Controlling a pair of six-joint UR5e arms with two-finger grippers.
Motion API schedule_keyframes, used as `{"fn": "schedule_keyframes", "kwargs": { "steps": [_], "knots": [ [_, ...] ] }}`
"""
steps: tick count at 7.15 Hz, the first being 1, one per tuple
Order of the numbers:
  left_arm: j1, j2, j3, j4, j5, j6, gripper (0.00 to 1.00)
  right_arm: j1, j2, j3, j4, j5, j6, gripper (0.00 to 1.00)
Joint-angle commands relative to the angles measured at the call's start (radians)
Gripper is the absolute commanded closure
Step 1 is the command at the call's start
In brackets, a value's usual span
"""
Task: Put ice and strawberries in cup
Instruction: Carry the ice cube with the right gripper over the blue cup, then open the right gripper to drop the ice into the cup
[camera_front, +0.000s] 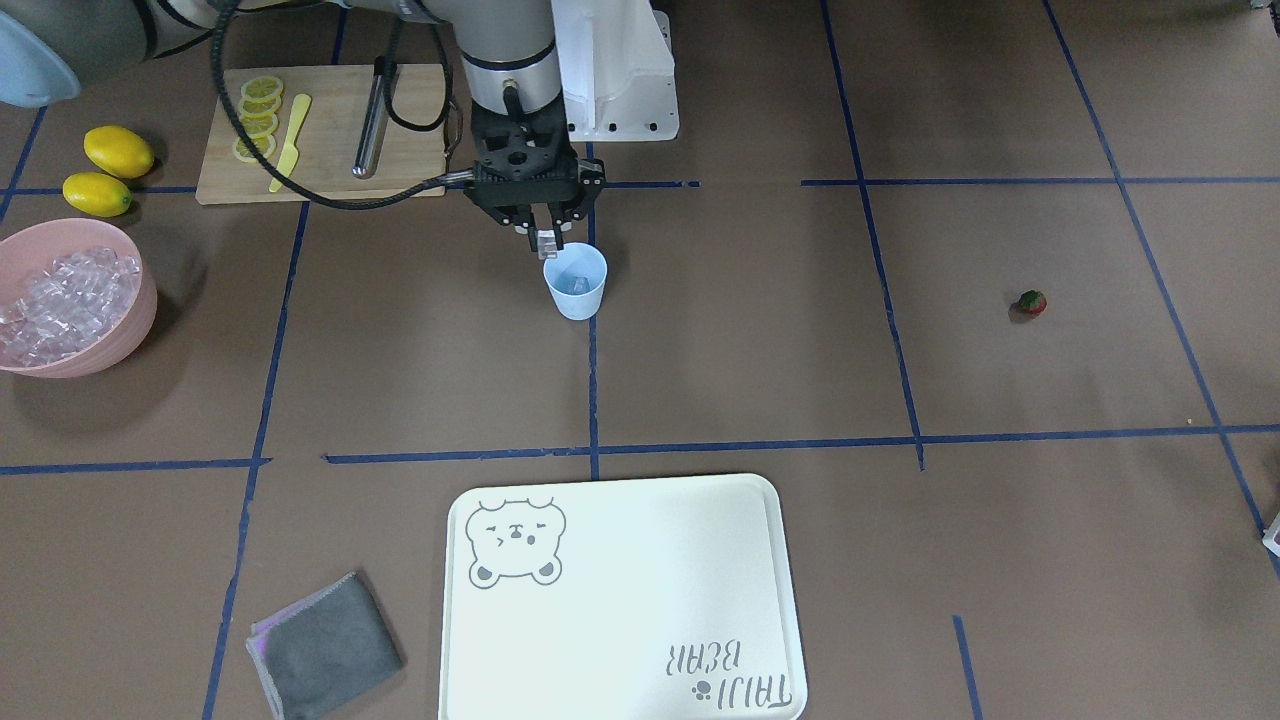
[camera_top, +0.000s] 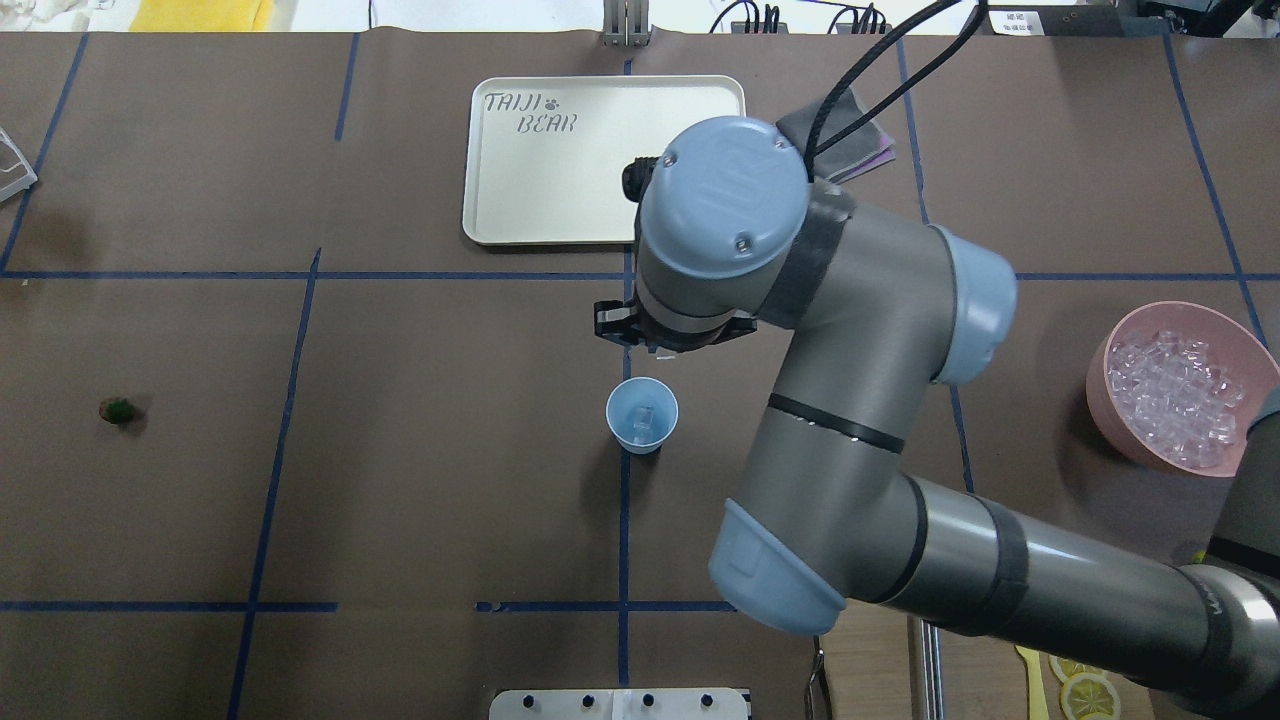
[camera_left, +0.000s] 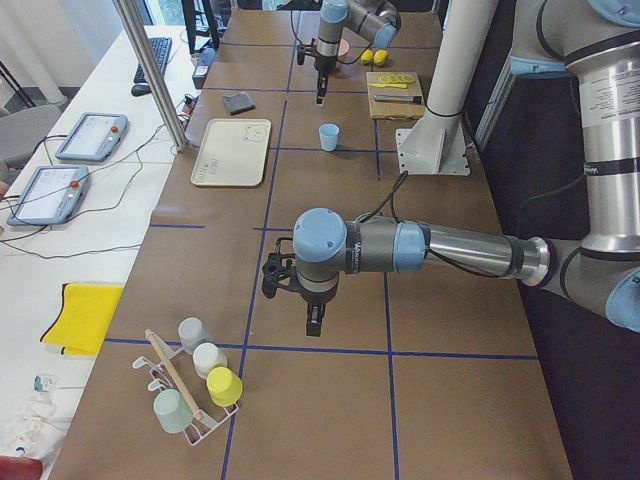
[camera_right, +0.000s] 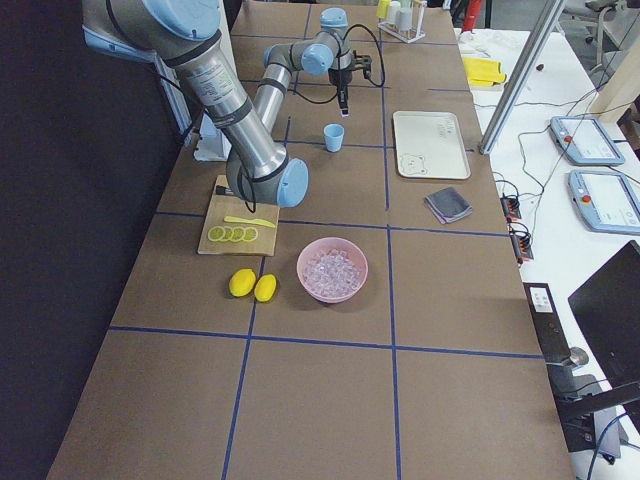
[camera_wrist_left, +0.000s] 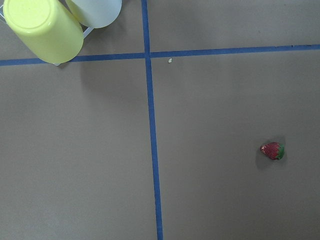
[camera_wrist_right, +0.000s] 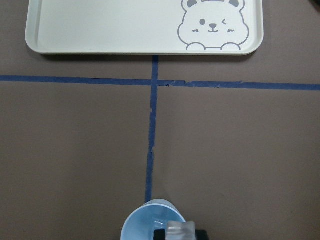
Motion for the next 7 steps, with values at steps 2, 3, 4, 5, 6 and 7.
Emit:
{"fn": "schedule_keyframes", "kwargs": {
  "steps": [2,3,4,5,6,7],
  "knots": [
    [0.0,0.003,0.001,0.001,0.0,0.0,0.0,-0.067,0.017,-0.095,0.028,-0.068,0.027,0.96],
    [0.0,0.003,0.001,0.001,0.0,0.0,0.0,-0.075,0.011,-0.098,0.028,-0.069,0.027,0.95],
    [0.0,0.003,0.001,0.001,0.0,0.0,0.0,-0.078,0.006,-0.1,0.028,-0.069,0.027,0.71],
    [0.0,0.003,0.001,0.001,0.0,0.0,0.0,-0.081,0.0,-0.097,0.028,-0.072,0.027,0.05],
    [0.0,0.003,0.001,0.001,0.0,0.0,0.0,-0.083,0.005,-0.095,0.028,-0.083,0.026,0.02],
    [0.0,0.003,0.001,0.001,0.0,0.0,0.0,-0.081,0.005,-0.095,0.028,-0.082,0.024,0.01]
  ]
}}
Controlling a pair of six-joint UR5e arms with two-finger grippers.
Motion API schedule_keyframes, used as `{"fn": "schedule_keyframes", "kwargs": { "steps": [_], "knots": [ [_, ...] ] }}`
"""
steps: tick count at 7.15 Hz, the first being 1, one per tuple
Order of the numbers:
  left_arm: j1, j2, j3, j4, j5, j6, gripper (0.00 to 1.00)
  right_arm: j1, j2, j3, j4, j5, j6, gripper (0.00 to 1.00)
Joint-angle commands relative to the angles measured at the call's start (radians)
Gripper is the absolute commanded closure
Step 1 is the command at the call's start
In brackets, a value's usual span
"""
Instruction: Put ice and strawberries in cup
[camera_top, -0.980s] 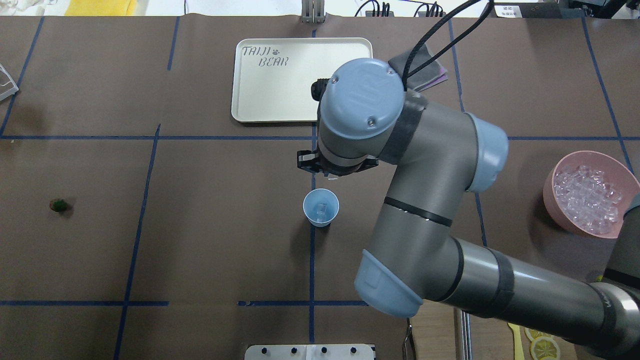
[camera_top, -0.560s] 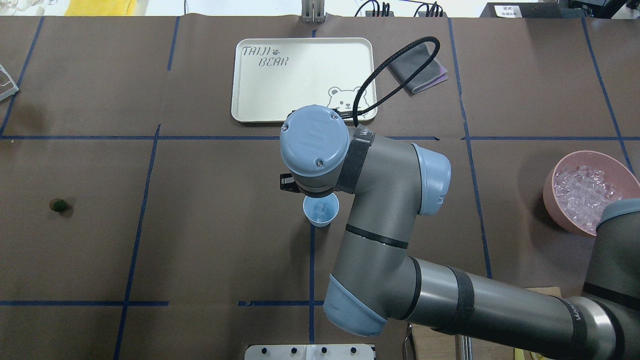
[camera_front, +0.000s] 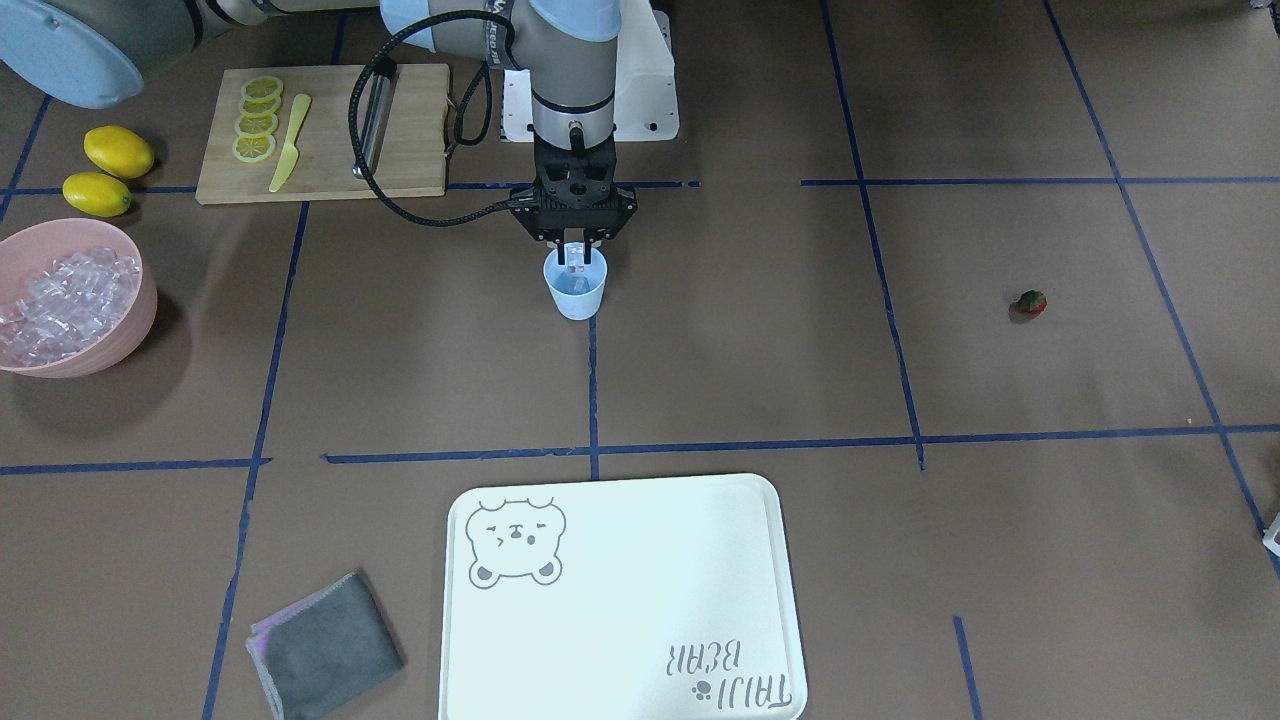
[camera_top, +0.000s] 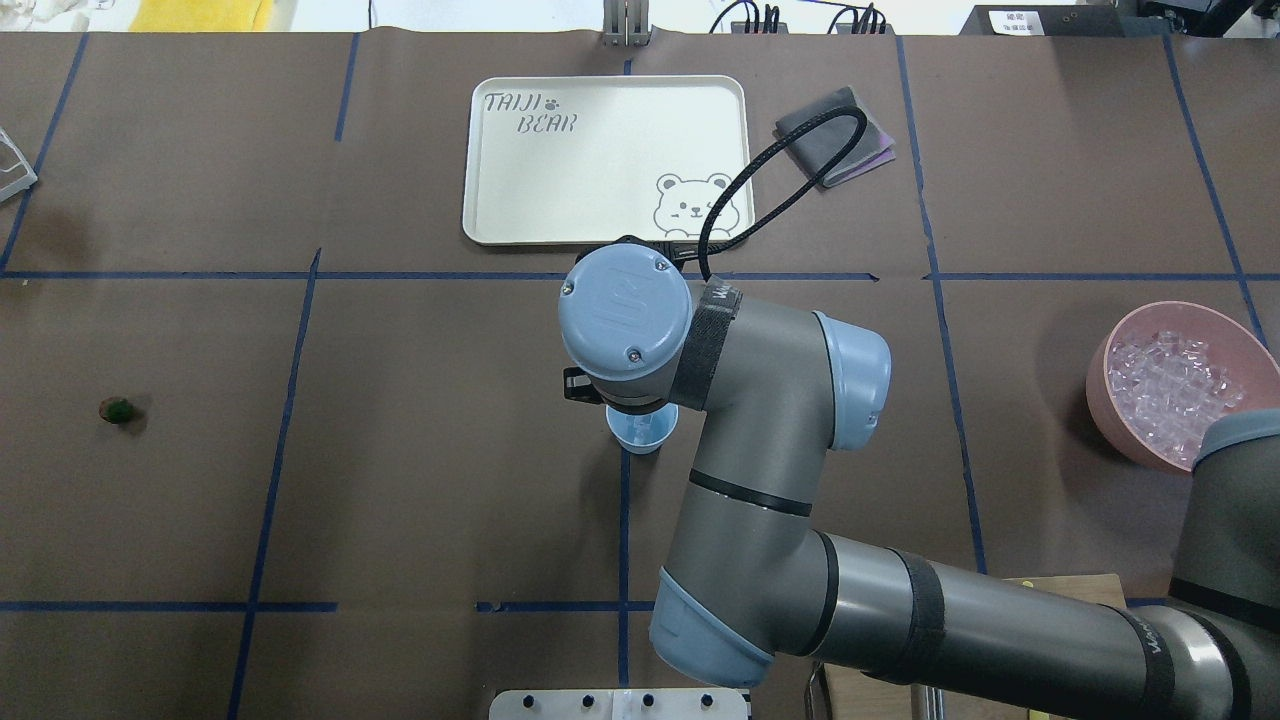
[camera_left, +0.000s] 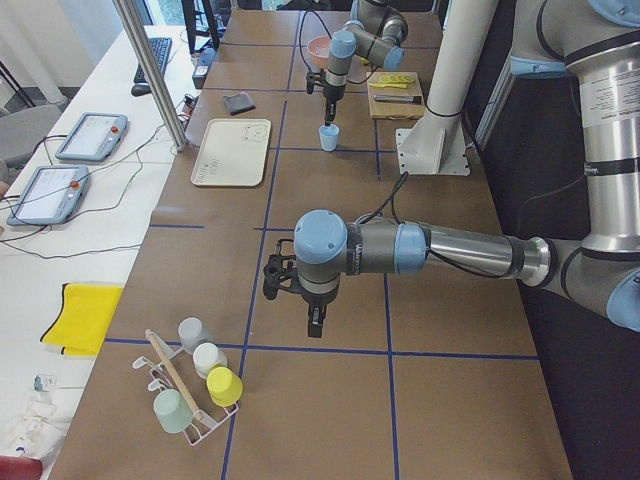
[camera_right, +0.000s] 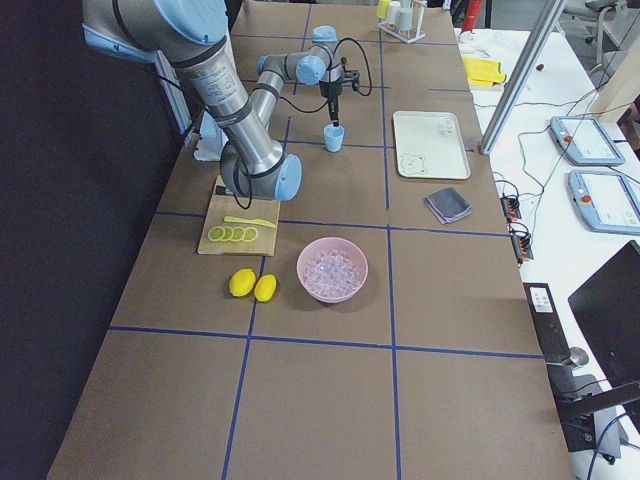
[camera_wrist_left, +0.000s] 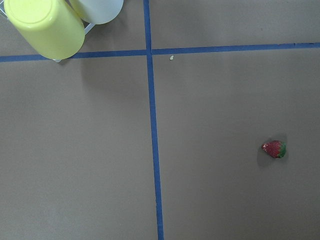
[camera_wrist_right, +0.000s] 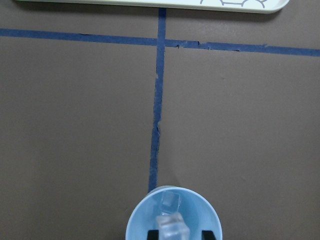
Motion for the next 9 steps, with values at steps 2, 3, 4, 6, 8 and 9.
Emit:
{"fn": "schedule_keyframes", "kwargs": {
  "steps": [2,3,4,6,8,9],
  "knots": [
    [0.0,0.0,0.0,0.0,0.0,0.0,0.0,0.001,0.004,0.01,0.0,-0.003,-0.014,0.01],
    [0.0,-0.003,-0.015,-0.001,0.0,0.0,0.0,0.039,0.002,0.031,-0.004,0.011,-0.035,0.01],
    [0.0,-0.006,-0.021,-0.002,0.0,0.0,0.0,0.1,-0.013,0.054,-0.009,0.045,-0.102,0.01],
    [0.0,-0.006,-0.028,0.002,0.003,-0.002,0.0,0.302,-0.132,0.16,-0.009,0.251,-0.33,0.01],
    [0.0,0.0,-0.037,0.002,0.009,-0.006,0.0,0.514,-0.27,0.196,-0.009,0.396,-0.66,0.01],
    [0.0,-0.008,-0.038,0.0,0.006,-0.011,0.0,0.605,-0.336,0.194,-0.008,0.46,-0.801,0.01]
  ]
}}
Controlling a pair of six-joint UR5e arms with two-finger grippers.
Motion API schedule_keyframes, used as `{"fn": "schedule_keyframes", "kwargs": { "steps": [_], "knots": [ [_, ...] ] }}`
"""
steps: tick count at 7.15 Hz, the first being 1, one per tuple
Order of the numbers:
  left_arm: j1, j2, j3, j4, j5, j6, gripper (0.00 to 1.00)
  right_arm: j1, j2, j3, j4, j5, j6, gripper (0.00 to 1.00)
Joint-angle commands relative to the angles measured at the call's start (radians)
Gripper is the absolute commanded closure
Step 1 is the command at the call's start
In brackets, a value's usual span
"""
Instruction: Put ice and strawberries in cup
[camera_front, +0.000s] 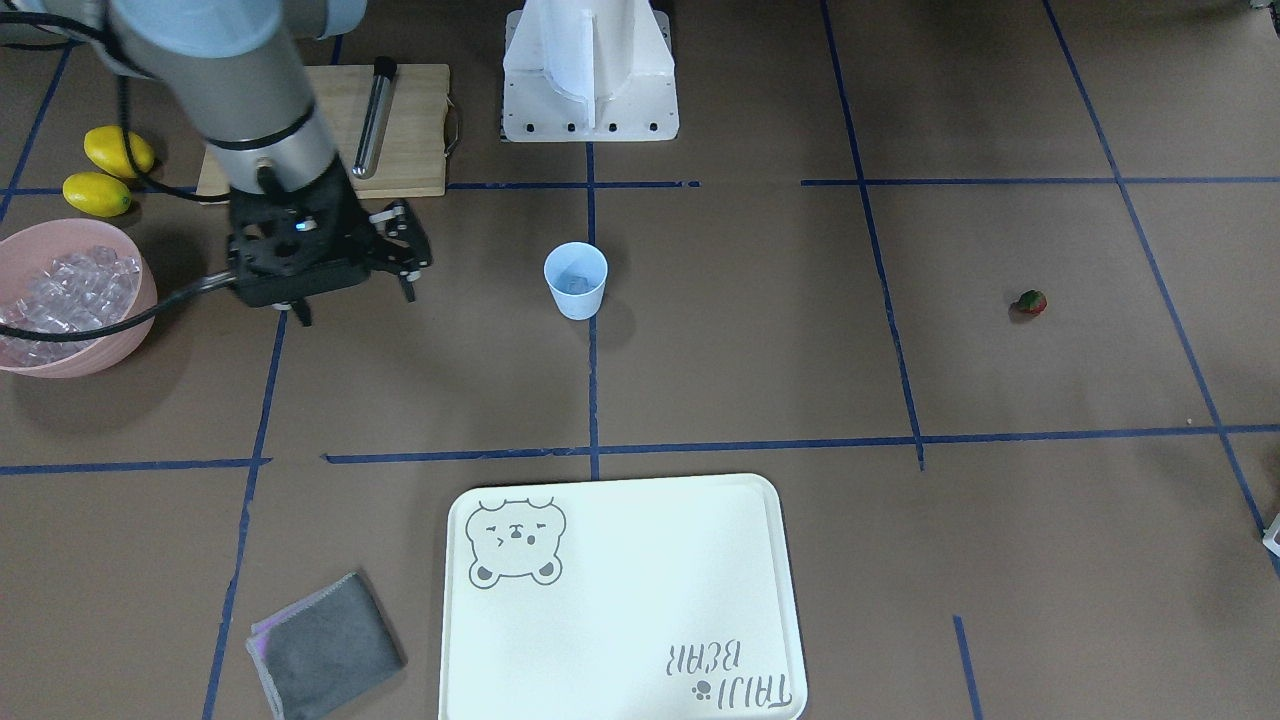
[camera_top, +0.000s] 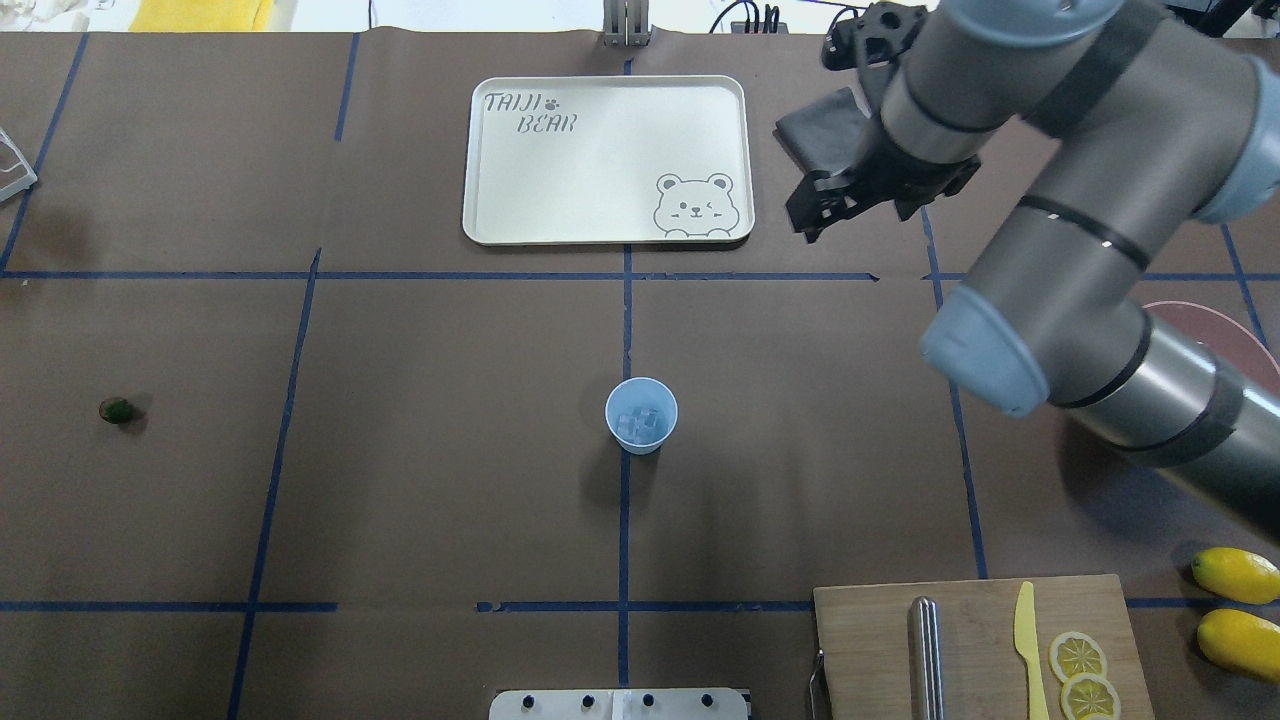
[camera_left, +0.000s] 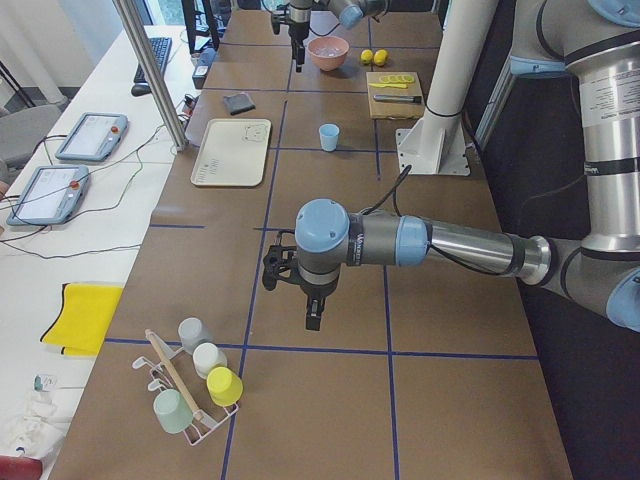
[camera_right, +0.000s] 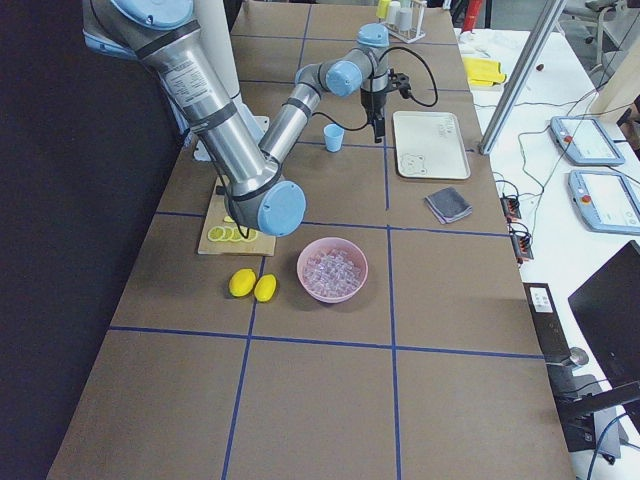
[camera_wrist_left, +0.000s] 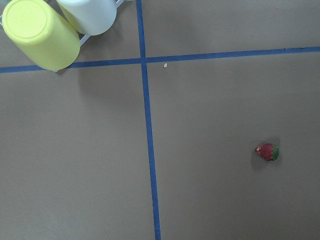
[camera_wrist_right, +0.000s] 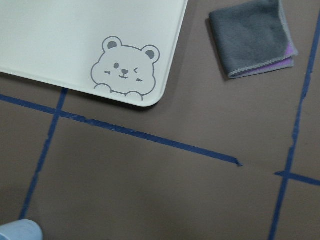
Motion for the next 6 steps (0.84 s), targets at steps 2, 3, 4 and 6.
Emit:
{"fn": "schedule_keyframes", "kwargs": {
  "steps": [2,3,4,6],
  "knots": [
    [0.0,-0.005,-0.005,0.0,-0.003,-0.005,0.0,0.333,-0.224,-0.021,0.003,0.181,-0.551,0.01],
    [0.0,-0.007,-0.008,-0.002,0.002,-0.006,0.0,0.428,-0.265,-0.079,0.003,0.207,-0.726,0.01],
    [0.0,-0.008,-0.01,-0.002,0.002,-0.006,0.0,0.511,-0.31,-0.143,0.006,0.241,-0.872,0.01],
    [0.0,-0.019,-0.01,-0.002,0.002,-0.006,0.0,0.651,-0.418,-0.248,0.009,0.281,-1.128,0.01]
  ]
}}
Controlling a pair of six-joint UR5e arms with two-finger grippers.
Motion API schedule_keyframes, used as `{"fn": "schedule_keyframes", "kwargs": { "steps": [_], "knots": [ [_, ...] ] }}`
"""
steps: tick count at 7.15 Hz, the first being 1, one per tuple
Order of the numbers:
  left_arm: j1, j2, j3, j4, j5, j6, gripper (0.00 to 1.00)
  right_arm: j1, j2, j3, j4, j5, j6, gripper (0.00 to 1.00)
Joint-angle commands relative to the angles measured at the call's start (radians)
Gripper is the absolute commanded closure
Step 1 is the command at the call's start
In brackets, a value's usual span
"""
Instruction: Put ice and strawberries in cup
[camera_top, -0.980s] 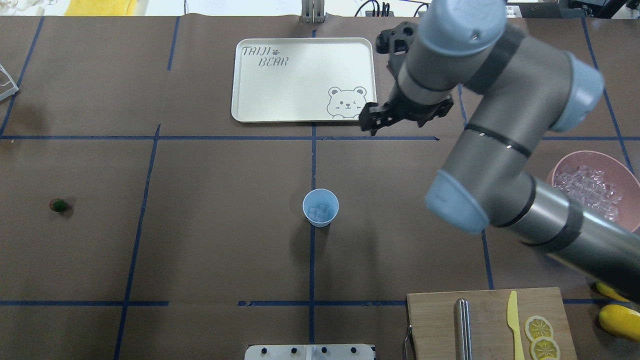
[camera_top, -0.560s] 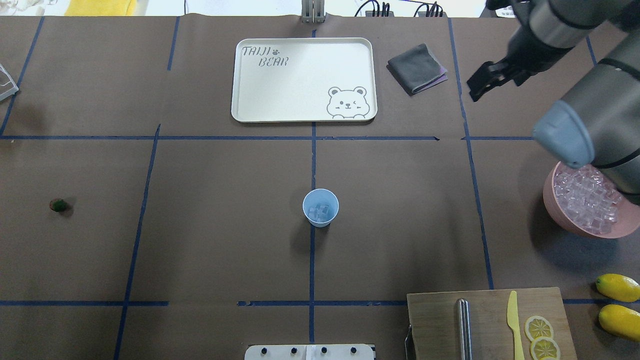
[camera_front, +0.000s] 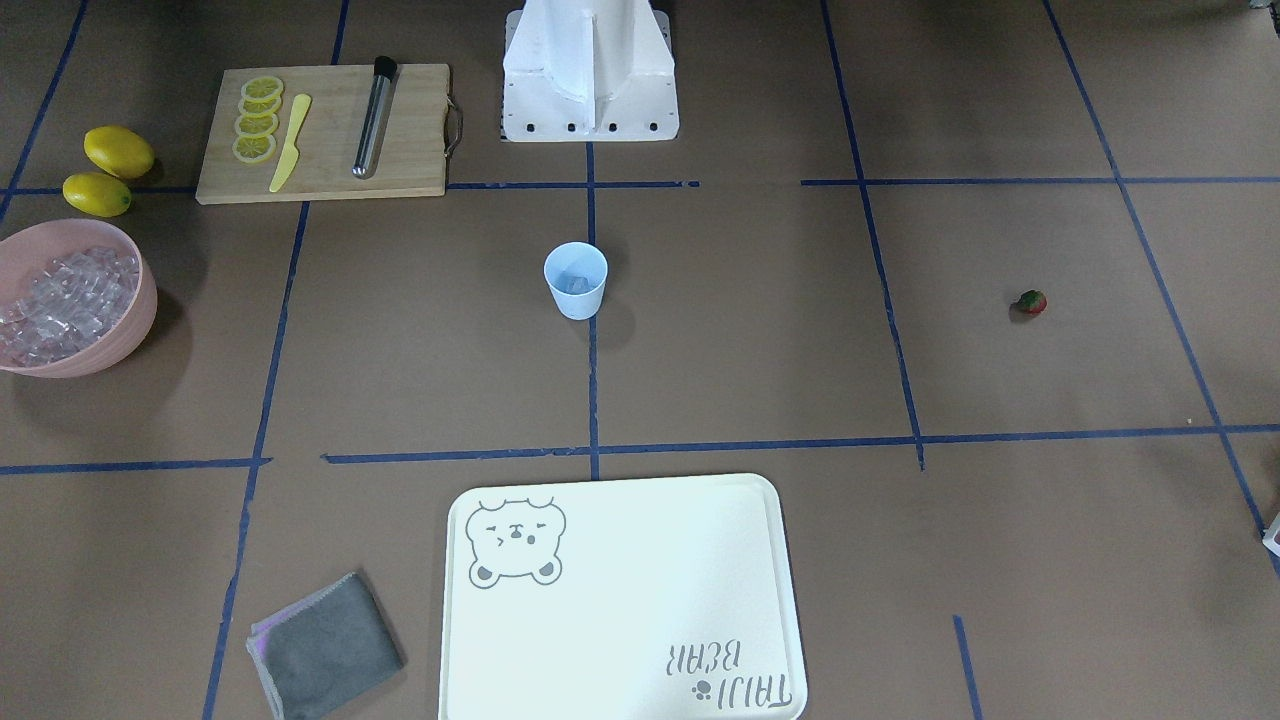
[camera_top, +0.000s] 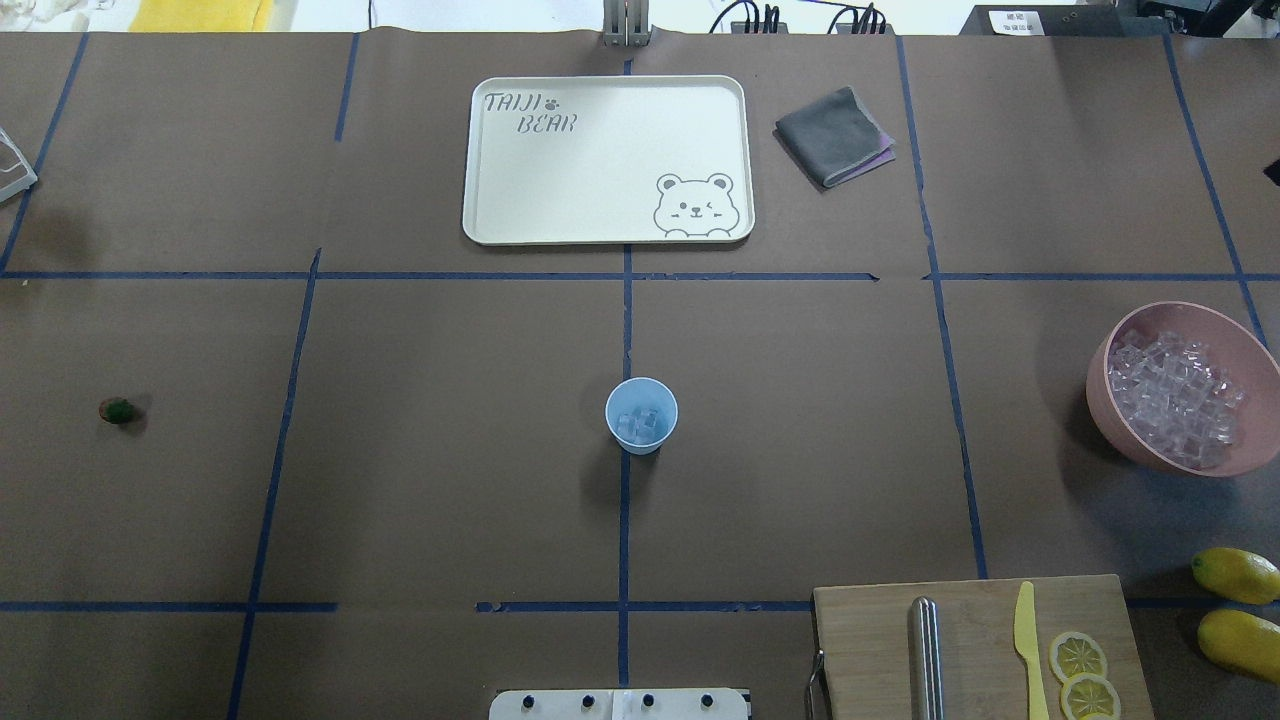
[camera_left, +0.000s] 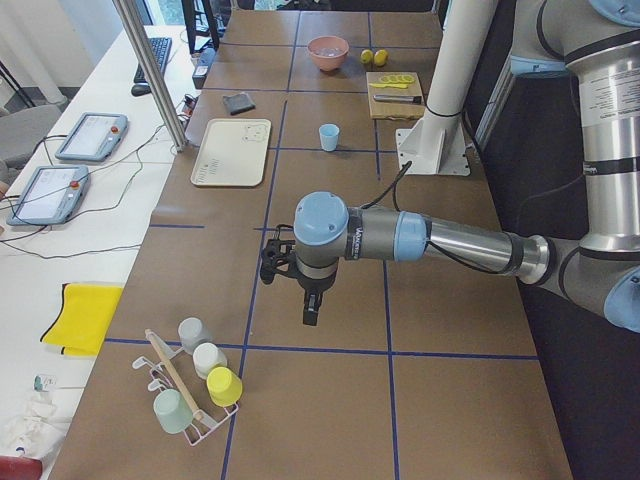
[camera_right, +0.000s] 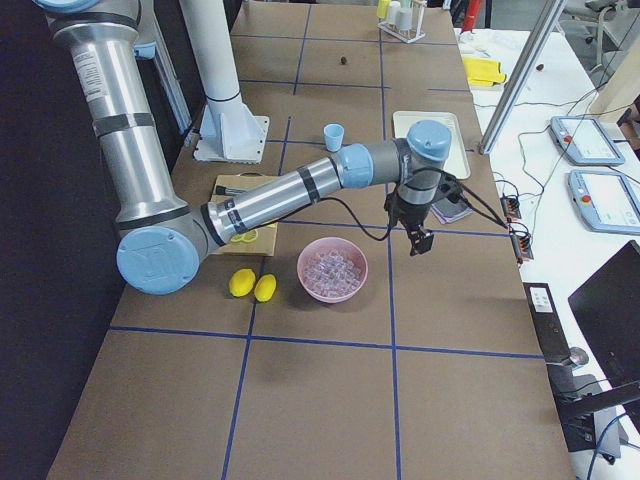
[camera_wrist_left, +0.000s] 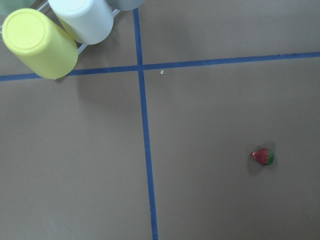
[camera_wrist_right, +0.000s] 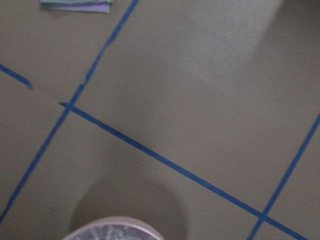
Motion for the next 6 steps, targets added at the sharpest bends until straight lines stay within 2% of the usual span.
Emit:
{"fn": "schedule_keyframes", "kwargs": {
  "steps": [1,3,5,6],
  "knots": [
    [0.0,-0.014,-0.001,-0.002,0.0,0.001,0.0,0.124,-0.136,-0.059,0.002,0.021,-0.141,0.01],
    [-0.002,-0.062,0.012,0.0,0.002,-0.002,0.0,0.194,-0.239,-0.058,0.004,0.023,-0.12,0.01],
    [-0.002,-0.06,0.001,-0.005,0.0,-0.098,0.0,0.199,-0.273,0.0,0.011,0.052,-0.002,0.02],
    [0.0,-0.057,0.0,-0.041,0.002,-0.112,0.0,0.199,-0.304,0.028,0.073,0.043,0.056,0.02]
  ]
}}
